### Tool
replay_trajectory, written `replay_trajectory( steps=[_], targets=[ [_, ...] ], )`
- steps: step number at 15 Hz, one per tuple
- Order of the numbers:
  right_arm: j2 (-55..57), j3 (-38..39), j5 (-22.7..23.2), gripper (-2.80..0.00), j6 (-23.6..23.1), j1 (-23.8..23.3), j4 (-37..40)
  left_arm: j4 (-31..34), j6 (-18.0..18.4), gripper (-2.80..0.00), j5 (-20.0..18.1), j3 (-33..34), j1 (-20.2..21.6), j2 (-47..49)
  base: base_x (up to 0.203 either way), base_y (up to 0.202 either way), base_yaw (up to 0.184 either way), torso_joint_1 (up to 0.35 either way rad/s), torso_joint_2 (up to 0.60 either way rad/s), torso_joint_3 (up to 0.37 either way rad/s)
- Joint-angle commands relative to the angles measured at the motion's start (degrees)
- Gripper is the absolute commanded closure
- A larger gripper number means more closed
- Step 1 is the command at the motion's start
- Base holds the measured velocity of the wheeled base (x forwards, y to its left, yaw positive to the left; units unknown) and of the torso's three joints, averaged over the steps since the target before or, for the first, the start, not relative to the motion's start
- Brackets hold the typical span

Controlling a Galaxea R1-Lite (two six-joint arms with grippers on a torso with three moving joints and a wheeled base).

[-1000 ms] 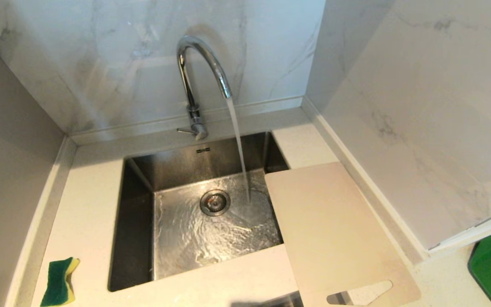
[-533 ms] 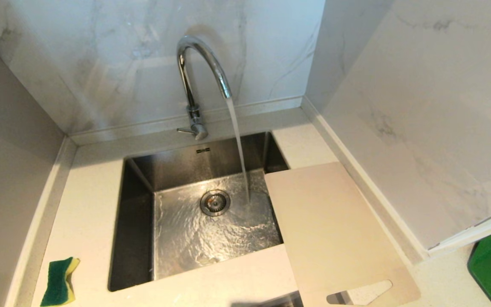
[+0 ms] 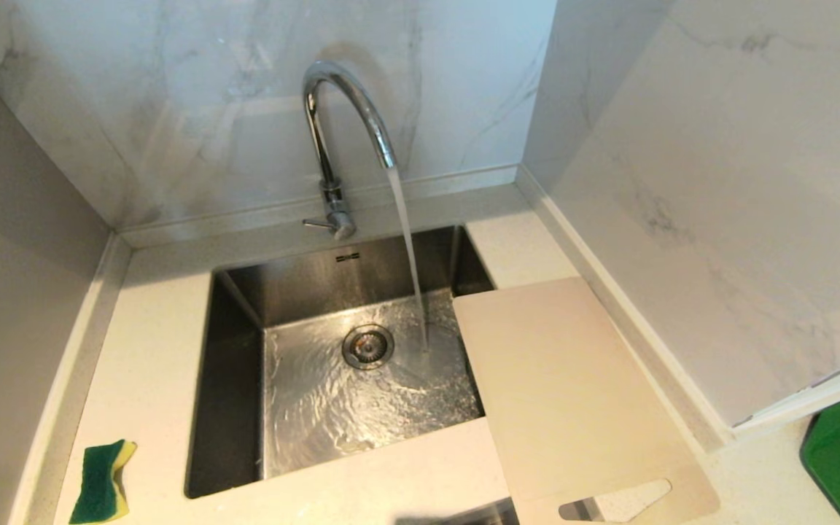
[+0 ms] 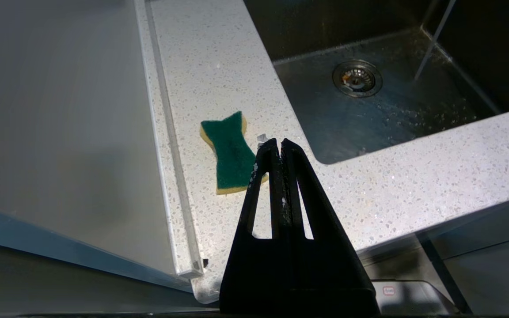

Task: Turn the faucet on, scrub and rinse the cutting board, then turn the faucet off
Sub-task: Turn off the tap

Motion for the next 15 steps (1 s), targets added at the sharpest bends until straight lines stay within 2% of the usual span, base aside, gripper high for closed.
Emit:
replay_trajectory(
  steps=[1, 12, 13, 15],
  targets=[
    [-0.2, 0.09, -0.1, 0.0, 1.03, 0.0, 0.02, -0.01, 0.02, 0.0, 0.01, 0.0, 0.04, -0.04, 0.0, 0.0, 0.0, 0.0, 0.0, 0.0],
    [-0.11, 0.0, -0.1, 0.0, 1.12, 0.0, -0.04, 0.27, 0.39, 0.0, 0.09, -0.09, 0.04, -0.04, 0.0, 0.0, 0.0, 0.0, 0.0, 0.0],
    [-0.11, 0.0, -0.1, 0.0, 1.12, 0.0, -0.07, 0.55, 1.67, 0.0, 0.31, -0.51, 0.04, -0.04, 0.0, 0.0, 0.0, 0.0, 0.0, 0.0],
    [-0.11, 0.0, -0.1, 0.0, 1.12, -0.01, 0.02, 2.84, 4.26, 0.0, 0.67, -5.52, 0.0, 1.22, 0.0, 0.0, 0.0, 0.0, 0.0, 0.0]
  ],
)
